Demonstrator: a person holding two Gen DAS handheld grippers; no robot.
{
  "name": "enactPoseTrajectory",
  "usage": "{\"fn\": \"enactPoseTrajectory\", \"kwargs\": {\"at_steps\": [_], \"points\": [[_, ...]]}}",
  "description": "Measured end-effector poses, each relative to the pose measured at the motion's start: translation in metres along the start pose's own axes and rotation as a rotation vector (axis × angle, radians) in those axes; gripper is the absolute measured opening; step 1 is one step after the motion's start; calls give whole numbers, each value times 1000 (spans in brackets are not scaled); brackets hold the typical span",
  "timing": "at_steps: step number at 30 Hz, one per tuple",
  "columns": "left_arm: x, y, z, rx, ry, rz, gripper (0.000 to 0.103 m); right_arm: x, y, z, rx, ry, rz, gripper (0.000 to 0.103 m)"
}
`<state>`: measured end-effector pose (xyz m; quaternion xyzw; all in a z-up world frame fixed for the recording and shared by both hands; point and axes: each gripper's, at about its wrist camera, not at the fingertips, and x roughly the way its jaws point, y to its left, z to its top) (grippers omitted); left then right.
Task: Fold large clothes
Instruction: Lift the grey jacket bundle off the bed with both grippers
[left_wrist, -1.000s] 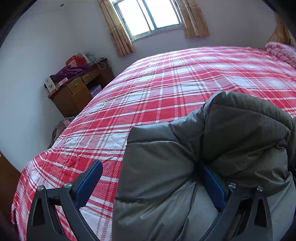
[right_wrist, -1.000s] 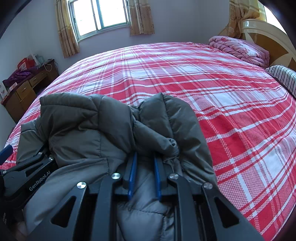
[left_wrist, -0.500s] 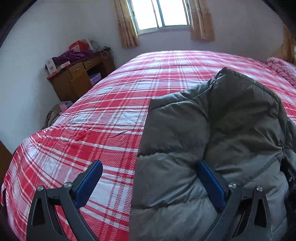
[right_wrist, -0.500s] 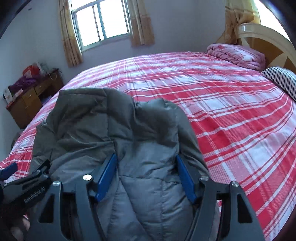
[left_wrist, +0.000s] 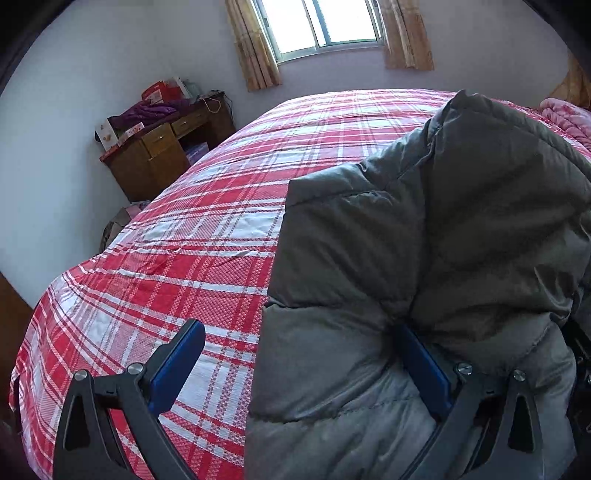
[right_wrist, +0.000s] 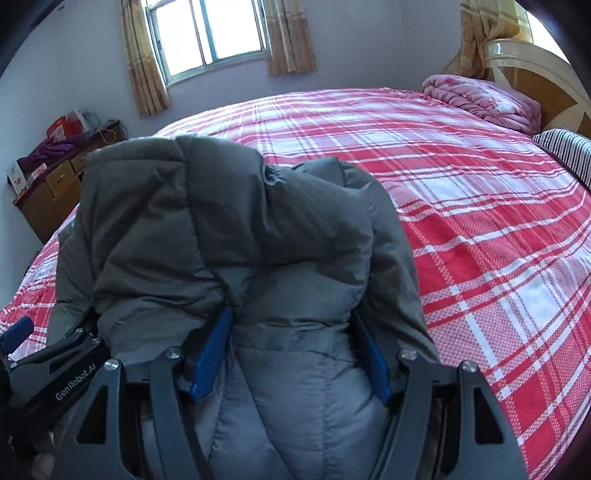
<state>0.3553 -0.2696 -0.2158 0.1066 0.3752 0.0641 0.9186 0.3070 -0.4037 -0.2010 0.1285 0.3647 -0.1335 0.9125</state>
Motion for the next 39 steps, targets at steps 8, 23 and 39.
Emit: {"fn": "enactPoseTrajectory", "kwargs": {"at_steps": [8,23,39], "points": [[4,2,0,-2,14,-15,102,2,2,0,-4,19,-1,70],[11,22,3,-53,87,-153,102,7,-5,7,3,43,32,72],[-22,76,-12,23,-11,-268,102,-48,-57,0,93,-108,75,75]]}}
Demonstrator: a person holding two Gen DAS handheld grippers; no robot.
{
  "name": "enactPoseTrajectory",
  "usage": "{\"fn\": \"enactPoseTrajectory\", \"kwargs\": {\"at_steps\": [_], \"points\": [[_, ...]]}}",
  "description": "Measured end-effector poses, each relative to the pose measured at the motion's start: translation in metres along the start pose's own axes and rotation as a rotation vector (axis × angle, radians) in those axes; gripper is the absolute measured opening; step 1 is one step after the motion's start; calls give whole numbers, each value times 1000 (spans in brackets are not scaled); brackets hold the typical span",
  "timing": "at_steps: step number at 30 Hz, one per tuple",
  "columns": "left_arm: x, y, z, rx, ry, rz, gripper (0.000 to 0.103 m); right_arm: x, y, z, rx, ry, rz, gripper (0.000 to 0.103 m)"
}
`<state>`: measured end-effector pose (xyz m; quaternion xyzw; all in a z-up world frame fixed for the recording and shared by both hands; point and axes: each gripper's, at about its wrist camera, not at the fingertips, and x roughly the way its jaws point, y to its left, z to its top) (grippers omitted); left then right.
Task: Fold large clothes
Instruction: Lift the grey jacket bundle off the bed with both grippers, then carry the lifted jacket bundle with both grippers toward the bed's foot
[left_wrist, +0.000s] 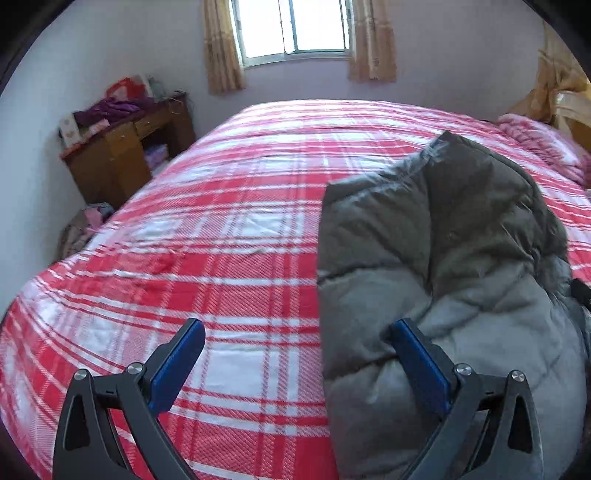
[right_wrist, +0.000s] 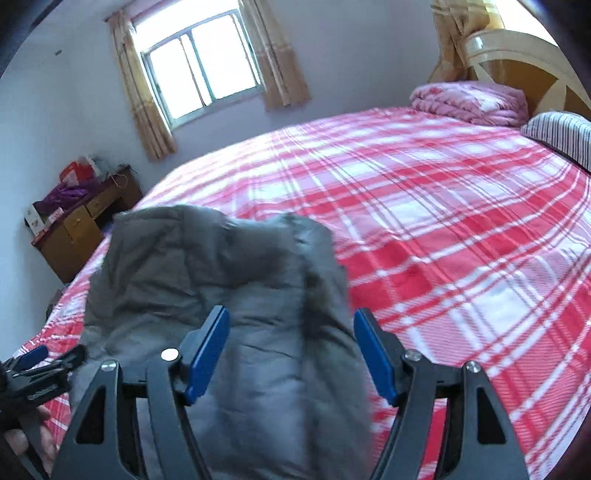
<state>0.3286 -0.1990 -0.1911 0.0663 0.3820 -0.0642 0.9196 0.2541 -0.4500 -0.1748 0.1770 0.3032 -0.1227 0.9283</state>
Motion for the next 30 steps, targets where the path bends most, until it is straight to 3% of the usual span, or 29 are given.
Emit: {"fn": "enactPoseTrajectory", "kwargs": {"at_steps": [8,13,17,20,24,27,30], "points": [[21,-12,-4,-10,51,-91,102,28,-16,-13,48,169,120,77],[20,-14,-12,-30,39,-127,102,24,-21,-21,48,160,191,77],[19,-17,-13,-25,26,-125,102,22,-19,-24,44,159,226,68],[19,-21,-13,-10,19,-112,102,21,-16,-25,41,151,234,66],[21,-25,-11,6,17,-112,102,26,-12,-24,36,174,225,70],[23,-26,-11,16,11,-113,102,25,-9,-23,18,176,234,60],[28,-26,-8,12,16,-122,102,29,-8,-24,22,183,248,62]]}}
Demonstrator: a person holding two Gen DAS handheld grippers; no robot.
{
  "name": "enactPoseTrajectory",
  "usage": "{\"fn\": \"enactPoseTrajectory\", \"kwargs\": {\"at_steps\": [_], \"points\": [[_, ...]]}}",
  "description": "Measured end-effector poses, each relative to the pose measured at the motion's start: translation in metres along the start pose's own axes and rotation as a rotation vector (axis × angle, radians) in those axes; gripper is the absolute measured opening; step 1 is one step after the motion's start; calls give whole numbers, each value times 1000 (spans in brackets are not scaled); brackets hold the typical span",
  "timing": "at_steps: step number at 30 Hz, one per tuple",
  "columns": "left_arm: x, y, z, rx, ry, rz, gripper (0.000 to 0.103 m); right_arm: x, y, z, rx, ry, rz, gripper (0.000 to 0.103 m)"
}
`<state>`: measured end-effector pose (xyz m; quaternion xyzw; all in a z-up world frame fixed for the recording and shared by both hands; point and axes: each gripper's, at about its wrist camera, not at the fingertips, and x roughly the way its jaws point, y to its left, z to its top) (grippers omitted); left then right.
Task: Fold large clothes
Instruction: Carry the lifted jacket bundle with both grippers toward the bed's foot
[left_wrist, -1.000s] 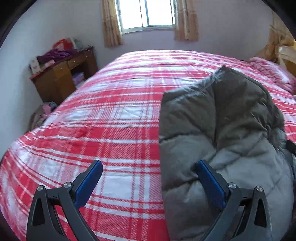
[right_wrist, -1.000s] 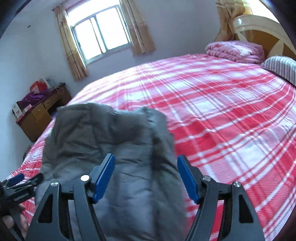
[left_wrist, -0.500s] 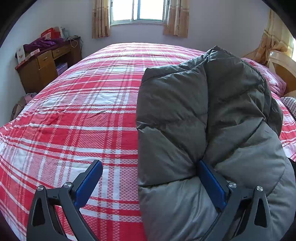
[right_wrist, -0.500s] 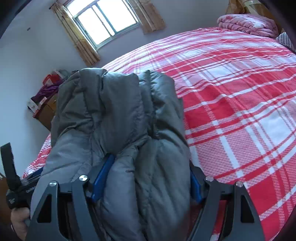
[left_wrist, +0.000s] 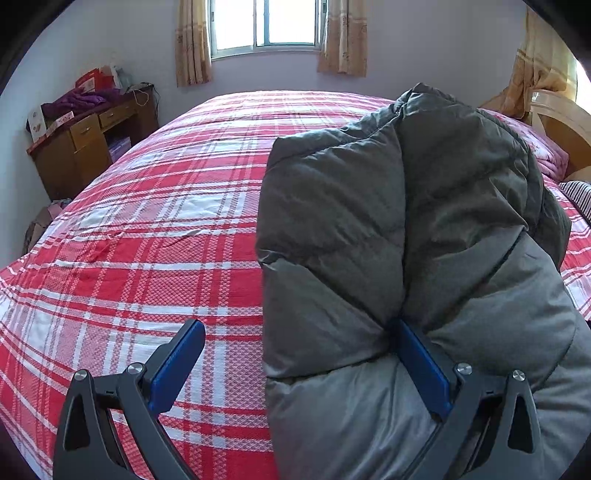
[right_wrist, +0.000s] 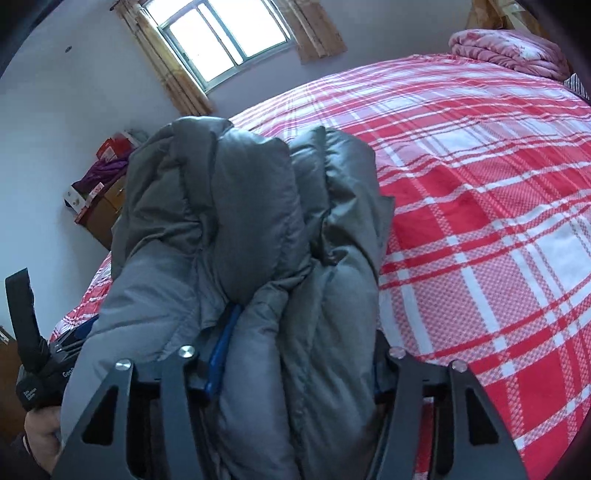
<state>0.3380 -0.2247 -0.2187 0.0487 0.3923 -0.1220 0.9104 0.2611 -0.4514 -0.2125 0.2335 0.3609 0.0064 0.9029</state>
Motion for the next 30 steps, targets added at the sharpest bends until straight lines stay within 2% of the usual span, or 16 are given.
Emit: {"fn": "enactPoseTrajectory", "kwargs": {"at_steps": [2,5,7,10,12,13,14,17,20,23,27,30], "points": [[1,-3,0,20,-7,-9,101,3,-2,2,20,12,13,62],[-2,-11,0,58,-23,-51,91,1,4,-3,0,4,55,45],[-3,-18,0,76,-26,-76,77,3,4,-3,2,7,57,45],[-5,-28,0,114,-37,-76,68,8,-2,0,50,25,91,48],[-7,-34,1,137,-39,-92,59,8,-1,1,43,21,85,45],[-8,-37,1,149,-41,-95,50,7,1,1,36,19,79,41],[-11,-40,1,171,-49,-89,39,6,3,1,26,16,83,32],[-22,-53,-2,236,-83,-42,23,4,10,-2,3,8,102,25],[-32,-55,0,243,-102,-19,15,-1,13,-3,-9,-11,107,22],[-61,-49,3,213,-136,-23,13,-10,18,-8,-13,-40,121,20],[-120,-38,2,237,-258,-9,12,-35,40,-15,-63,-90,166,20],[-167,-21,2,213,-322,-13,12,-62,60,-18,-73,-148,233,20]]}}
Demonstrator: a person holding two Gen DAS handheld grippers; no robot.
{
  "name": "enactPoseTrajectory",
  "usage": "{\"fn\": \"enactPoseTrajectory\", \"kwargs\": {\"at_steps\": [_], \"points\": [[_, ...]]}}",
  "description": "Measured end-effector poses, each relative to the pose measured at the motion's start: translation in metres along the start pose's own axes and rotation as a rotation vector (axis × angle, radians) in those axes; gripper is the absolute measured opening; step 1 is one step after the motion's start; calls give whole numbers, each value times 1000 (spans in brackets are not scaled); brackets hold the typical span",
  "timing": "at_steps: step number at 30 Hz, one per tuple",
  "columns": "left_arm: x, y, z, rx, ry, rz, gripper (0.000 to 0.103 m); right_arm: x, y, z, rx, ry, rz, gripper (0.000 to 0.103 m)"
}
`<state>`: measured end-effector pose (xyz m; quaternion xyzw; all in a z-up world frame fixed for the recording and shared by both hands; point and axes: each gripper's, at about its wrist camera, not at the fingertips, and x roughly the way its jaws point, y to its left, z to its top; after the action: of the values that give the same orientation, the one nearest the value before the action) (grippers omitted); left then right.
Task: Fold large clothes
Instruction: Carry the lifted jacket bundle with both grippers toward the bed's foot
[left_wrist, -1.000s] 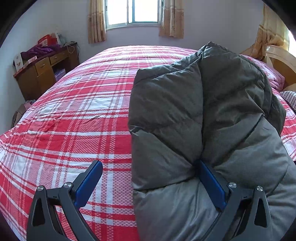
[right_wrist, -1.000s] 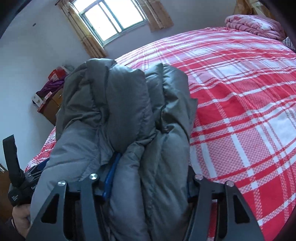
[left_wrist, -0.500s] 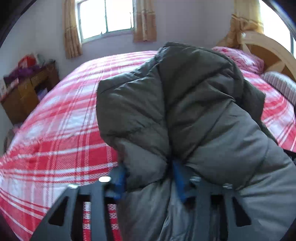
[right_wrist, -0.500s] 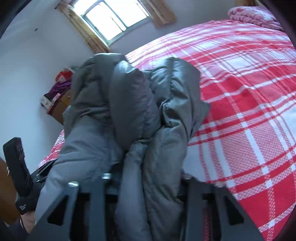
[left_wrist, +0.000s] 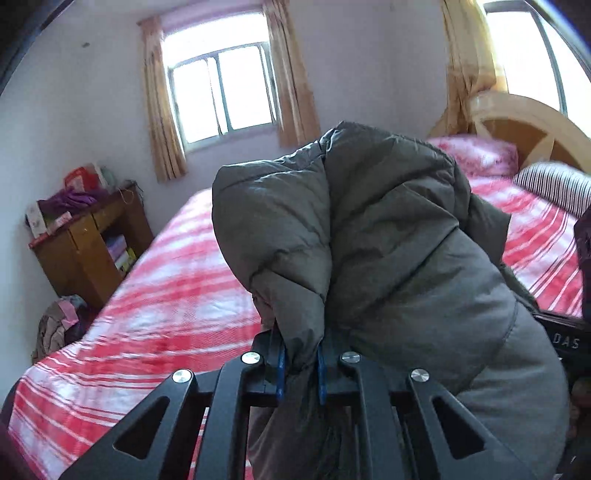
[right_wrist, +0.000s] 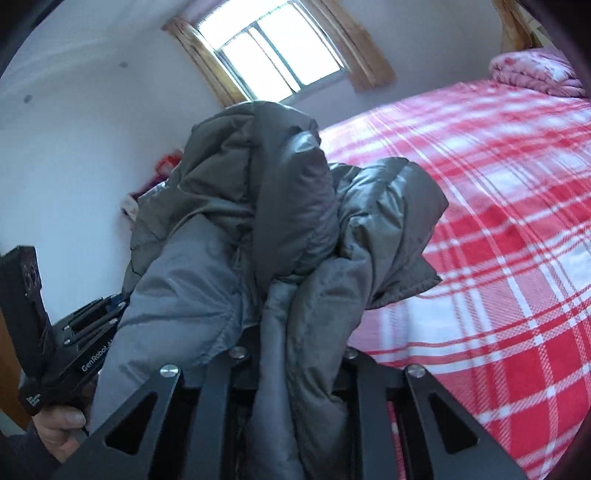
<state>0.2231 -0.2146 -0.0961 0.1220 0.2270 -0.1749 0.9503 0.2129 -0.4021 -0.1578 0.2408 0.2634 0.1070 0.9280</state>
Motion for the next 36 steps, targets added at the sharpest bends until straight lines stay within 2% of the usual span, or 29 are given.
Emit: {"fn": "enactPoseTrajectory", "kwargs": {"at_steps": [3,7,15,25,36], "points": [[-40,24,7,-36,-47,15,12,-17,29,3,-22,-50,59,20],[-73,56,6,-79,-65,54,12,-28,75,5,-80,-75,125,20],[-100,115,-20,-164,-41,116,12,-20,146,7,-186,-54,215,19],[-112,161,-48,-229,-7,139,12,-1,185,-2,-257,18,242,19],[-93,197,-75,-288,58,151,12,36,209,-13,-283,90,245,19]]}}
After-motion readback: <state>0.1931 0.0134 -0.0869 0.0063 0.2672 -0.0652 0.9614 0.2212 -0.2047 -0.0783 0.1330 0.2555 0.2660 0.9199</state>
